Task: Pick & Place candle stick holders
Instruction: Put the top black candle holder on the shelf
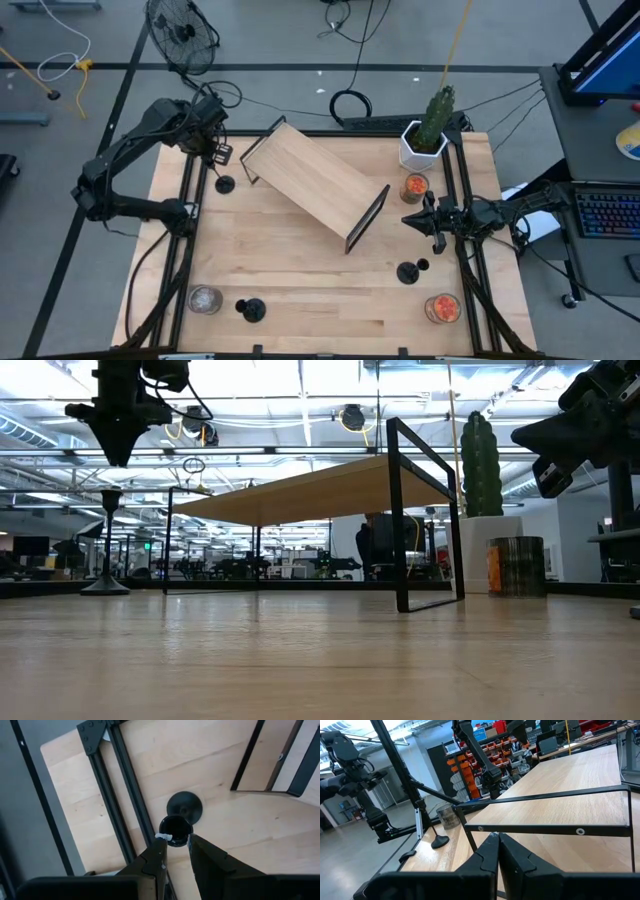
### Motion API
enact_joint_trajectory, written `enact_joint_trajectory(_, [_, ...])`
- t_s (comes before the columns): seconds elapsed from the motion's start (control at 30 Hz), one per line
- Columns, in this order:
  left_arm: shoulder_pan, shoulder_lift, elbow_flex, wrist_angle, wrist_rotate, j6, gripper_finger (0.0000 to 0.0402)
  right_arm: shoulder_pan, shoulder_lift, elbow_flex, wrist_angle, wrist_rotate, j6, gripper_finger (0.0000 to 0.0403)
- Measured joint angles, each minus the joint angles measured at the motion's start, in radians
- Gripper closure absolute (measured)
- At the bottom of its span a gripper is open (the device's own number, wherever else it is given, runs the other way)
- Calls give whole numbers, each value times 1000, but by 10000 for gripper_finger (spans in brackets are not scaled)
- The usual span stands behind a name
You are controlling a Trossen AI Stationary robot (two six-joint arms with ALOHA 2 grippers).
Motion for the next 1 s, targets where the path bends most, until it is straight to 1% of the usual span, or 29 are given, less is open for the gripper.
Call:
enact_joint_trajectory(0.17, [0,0,0,0,0,3,311,0,0,0,0,0,0,399])
enact_joint_trajectory(0.23, [0,0,0,0,-1,4,300,0,0,0,0,0,0,399])
enact_joint_trajectory(0.3, [0,0,-4,0,-1,3,275,0,0,0,0,0,0,399])
enact_joint_trajectory(0.47, [0,0,-36,0,-31,-23,197,0,0,0,0,0,0,399])
enact_joint_trajectory(0.53, [0,0,-45,0,-2,-14,174,0,0,0,0,0,0,399])
enact_joint_trajectory(0.63, [0,0,-48,0,47,-8,153,0,0,0,0,0,0,399])
enact_joint_trajectory(0.8, [24,0,-48,0,51,-59,146,0,0,0,0,0,0,399])
enact_joint_trajectory(1.0, [55,0,-48,0,43,-60,163,0,0,0,0,0,1,399])
